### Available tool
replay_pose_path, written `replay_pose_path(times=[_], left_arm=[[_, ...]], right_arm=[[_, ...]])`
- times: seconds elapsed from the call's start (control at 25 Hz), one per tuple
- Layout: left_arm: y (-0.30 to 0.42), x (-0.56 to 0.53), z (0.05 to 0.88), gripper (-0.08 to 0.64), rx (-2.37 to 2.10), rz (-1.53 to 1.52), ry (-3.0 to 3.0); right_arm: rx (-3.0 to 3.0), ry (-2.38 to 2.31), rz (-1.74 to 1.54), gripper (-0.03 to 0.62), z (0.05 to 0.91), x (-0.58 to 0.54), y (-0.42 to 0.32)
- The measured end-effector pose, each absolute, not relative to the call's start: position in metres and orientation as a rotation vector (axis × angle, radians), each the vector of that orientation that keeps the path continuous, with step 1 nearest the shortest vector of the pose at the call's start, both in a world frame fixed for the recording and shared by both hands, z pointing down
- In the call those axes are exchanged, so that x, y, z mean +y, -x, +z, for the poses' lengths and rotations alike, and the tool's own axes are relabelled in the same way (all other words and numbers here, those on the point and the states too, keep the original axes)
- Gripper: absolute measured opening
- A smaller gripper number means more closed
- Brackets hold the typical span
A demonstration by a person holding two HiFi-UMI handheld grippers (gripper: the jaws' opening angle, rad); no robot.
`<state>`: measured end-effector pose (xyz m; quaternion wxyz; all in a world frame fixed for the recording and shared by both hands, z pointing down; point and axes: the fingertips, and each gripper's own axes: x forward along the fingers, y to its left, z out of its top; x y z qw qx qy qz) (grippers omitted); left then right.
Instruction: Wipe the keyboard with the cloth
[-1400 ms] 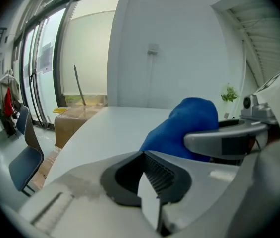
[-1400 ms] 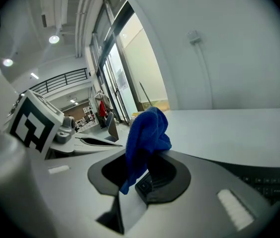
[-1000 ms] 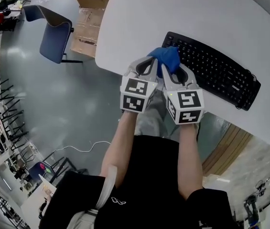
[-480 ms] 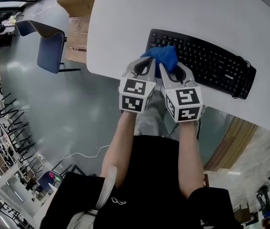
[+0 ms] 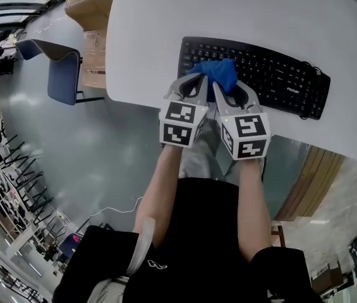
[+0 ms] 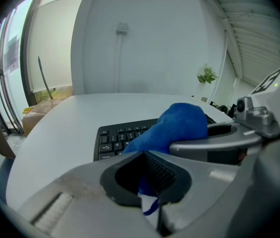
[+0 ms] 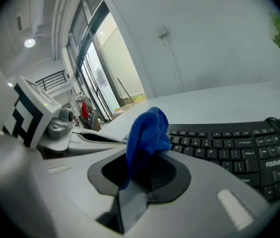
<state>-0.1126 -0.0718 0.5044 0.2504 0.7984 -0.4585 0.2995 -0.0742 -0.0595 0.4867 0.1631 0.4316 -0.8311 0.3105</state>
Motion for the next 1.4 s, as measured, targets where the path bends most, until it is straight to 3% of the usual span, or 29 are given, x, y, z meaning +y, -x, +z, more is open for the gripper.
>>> replay_pose_path(times=[1.4], left_arm=[[-0.023, -0.054, 0.509, -0.003, -1.025, 0.858, -2.298]], right_arm=[[-2.237, -1.47, 0.937, 0.087, 0.486, -0.035, -0.06]])
